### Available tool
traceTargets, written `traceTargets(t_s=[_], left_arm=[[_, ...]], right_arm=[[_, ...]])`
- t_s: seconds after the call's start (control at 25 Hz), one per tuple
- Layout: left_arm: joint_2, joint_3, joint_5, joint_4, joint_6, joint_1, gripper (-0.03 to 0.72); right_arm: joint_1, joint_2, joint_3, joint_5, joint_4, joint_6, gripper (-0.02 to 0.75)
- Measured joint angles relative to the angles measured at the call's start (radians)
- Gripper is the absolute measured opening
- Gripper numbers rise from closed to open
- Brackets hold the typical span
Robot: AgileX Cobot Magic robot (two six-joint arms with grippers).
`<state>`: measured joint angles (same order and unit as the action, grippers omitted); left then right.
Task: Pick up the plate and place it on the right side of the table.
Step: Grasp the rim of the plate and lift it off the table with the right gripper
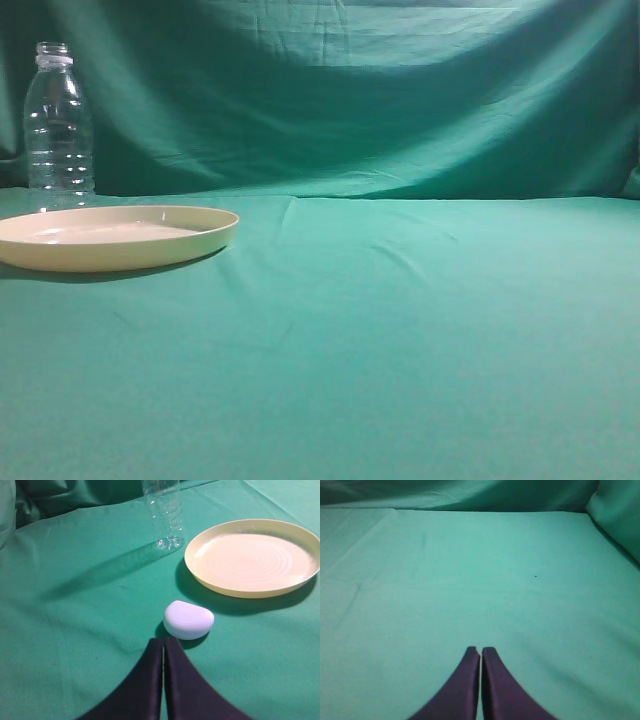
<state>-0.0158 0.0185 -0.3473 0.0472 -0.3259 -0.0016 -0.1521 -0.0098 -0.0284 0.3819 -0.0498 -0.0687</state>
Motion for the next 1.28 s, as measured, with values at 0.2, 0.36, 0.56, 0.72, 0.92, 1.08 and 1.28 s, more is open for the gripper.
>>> traceTargets(t_s=[0.2,0.36,0.56,0.72,0.92,1.08,1.28], left_arm=[[0.0,0.0,0.0,0.0,0.0,0.0,0.0],[0.0,0.0,0.0,0.0,0.0,0.0,0.0],[0.0,0.0,0.0,0.0,0.0,0.0,0.0],[0.0,0.0,0.0,0.0,0.0,0.0,0.0],[0.0,0.0,0.0,0.0,0.0,0.0,0.0],[0.0,0.0,0.0,0.0,0.0,0.0,0.0],[0.0,0.0,0.0,0.0,0.0,0.0,0.0]], right_arm=[[0.0,0.0,0.0,0.0,0.0,0.002,0.0],[0.0,0.0,0.0,0.0,0.0,0.002,0.0],[0.0,0.0,0.0,0.0,0.0,0.002,0.0],[0.0,0.0,0.0,0.0,0.0,0.002,0.0],[0.0,0.0,0.0,-0.194,0.053,-0.017,0.0],[0.0,0.0,0.0,-0.454,0.121,-0.051,0.0],[0.0,0.024,0.111,-0.27,0.126,-0.088,0.0]])
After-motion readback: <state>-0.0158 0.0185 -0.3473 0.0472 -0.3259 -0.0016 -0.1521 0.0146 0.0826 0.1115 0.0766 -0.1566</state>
